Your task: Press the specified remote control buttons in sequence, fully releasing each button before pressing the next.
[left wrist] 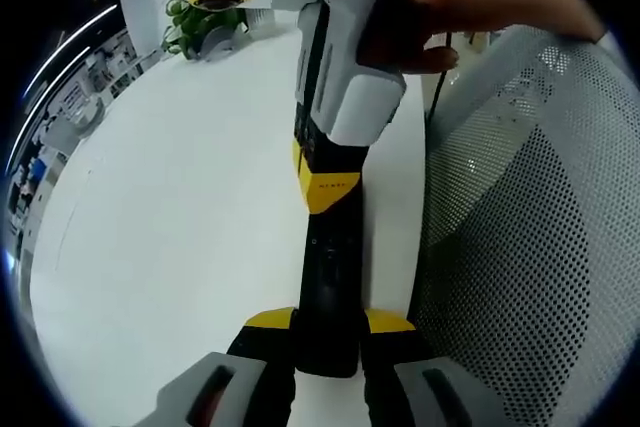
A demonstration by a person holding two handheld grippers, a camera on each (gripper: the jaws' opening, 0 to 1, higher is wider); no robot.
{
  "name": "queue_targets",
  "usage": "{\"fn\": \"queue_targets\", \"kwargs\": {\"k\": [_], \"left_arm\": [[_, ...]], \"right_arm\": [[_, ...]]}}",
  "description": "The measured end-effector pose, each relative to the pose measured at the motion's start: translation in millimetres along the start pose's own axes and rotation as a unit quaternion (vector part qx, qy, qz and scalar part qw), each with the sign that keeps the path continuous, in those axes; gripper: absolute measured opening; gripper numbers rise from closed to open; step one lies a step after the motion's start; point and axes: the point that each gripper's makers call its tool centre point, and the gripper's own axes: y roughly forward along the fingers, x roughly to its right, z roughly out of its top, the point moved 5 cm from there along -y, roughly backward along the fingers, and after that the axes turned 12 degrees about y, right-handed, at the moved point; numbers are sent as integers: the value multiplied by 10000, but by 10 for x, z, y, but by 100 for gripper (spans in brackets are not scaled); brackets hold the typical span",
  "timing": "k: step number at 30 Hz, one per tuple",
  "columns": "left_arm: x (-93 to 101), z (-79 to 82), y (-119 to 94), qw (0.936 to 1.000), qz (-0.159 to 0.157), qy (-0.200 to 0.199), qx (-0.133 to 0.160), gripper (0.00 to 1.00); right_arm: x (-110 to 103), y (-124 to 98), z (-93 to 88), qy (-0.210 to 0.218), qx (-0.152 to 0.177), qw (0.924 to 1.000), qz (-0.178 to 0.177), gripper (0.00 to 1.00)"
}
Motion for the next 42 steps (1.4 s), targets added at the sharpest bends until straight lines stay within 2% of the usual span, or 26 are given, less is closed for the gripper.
{"fn": "queue_targets", "kwargs": {"k": [8, 19, 26, 33, 37, 42], "left_arm": [[0, -2, 1, 10000, 22, -20, 10, 24], [7, 2, 1, 10000, 26, -30, 0, 24], [5, 4, 2, 10000, 26, -32, -17, 24], [-1, 3, 4, 10000, 25, -44, -25, 24], [0, 4, 4, 10000, 26, -54, -19, 24], [3, 5, 3, 10000, 30, -74, -17, 25]], "right_arm": [[22, -23, -13, 230, 59, 9996, 141, 0], [21, -32, -10, 250, -64, 9995, 199, 0], [-18, -39, -15, 81, -136, 9997, 166, 0], [-65, -25, -27, 175, -302, 9986, 388, 0], [-65, -22, -29, 139, -304, 9988, 364, 0], [-93, -16, -39, -187, -279, 9991, 250, 0]]}}
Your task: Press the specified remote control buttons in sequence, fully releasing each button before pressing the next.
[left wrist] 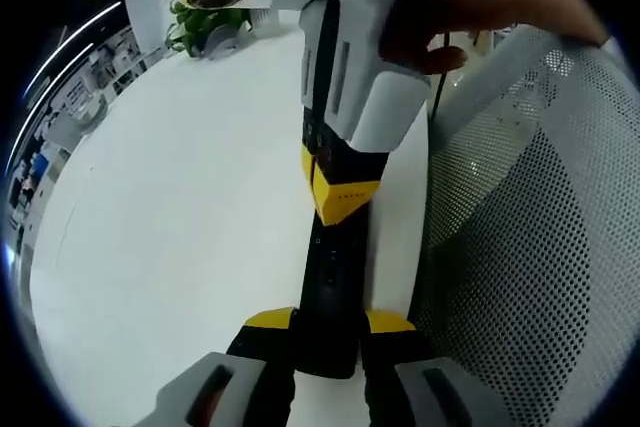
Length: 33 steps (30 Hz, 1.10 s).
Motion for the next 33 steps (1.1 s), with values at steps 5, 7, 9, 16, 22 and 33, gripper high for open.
{"fn": "queue_targets", "kwargs": {"k": [5, 7, 9, 16, 22, 33], "left_arm": [[0, -2, -1, 10000, 2, -5, 11, 25], [-1, -1, -1, 10000, 0, -1, 4, 25], [1, 1, -1, 10000, 0, -4, 2, 25], [2, 1, 1, 10000, -1, -9, -5, 25], [3, 2, 0, 10000, 7, -12, 2, 25], [3, -5, -2, 10000, 19, -20, 50, 25]], "right_arm": [[-17, 2, -20, -359, 75, 9993, -88, 0], [-13, 1, -19, -359, 78, 9993, -86, 0], [4, 8, -8, -270, 48, 9996, -50, 0], [-11, 2, -26, -224, 28, 9997, -38, 0], [6, -11, -31, -93, 106, 9999, 50, 0], [11, -8, -29, 113, -21, 9998, 158, 0]]}}
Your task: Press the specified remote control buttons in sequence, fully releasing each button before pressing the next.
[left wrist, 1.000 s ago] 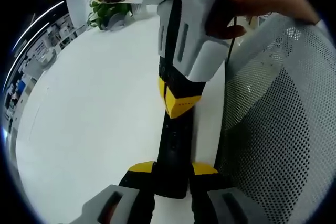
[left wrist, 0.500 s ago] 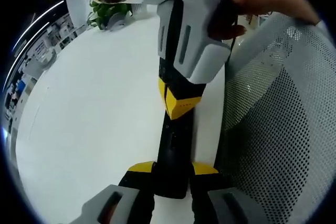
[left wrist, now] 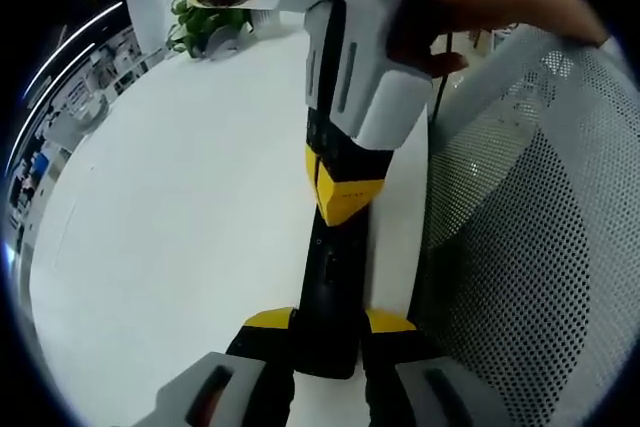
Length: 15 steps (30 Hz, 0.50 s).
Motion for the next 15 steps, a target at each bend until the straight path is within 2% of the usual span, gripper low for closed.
{"fn": "queue_targets", "kwargs": {"k": [15], "left_arm": [[4, -2, -2, 10000, 17, -33, 21, 25]], "right_arm": [[-19, -9, -51, 23, -147, 9999, 73, 0]]}}
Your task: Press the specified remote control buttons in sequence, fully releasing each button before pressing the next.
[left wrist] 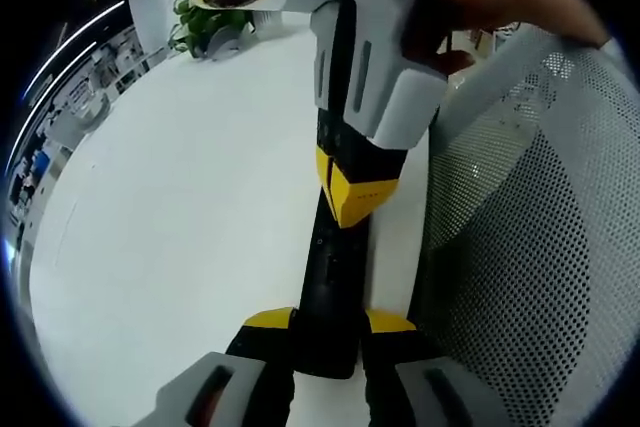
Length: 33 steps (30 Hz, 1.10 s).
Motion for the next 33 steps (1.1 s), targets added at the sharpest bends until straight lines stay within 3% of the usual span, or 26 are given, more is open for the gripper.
{"fn": "queue_targets", "kwargs": {"k": [11, 33], "left_arm": [[-2, 5, 1, 10000, -14, 1, -19, 25], [0, 11, 6, 9999, -50, 80, -60, 25]], "right_arm": [[-33, 17, -17, -332, 26, 9993, -166, 0], [6, 16, -3, -179, 28, 9998, 31, 0]]}}
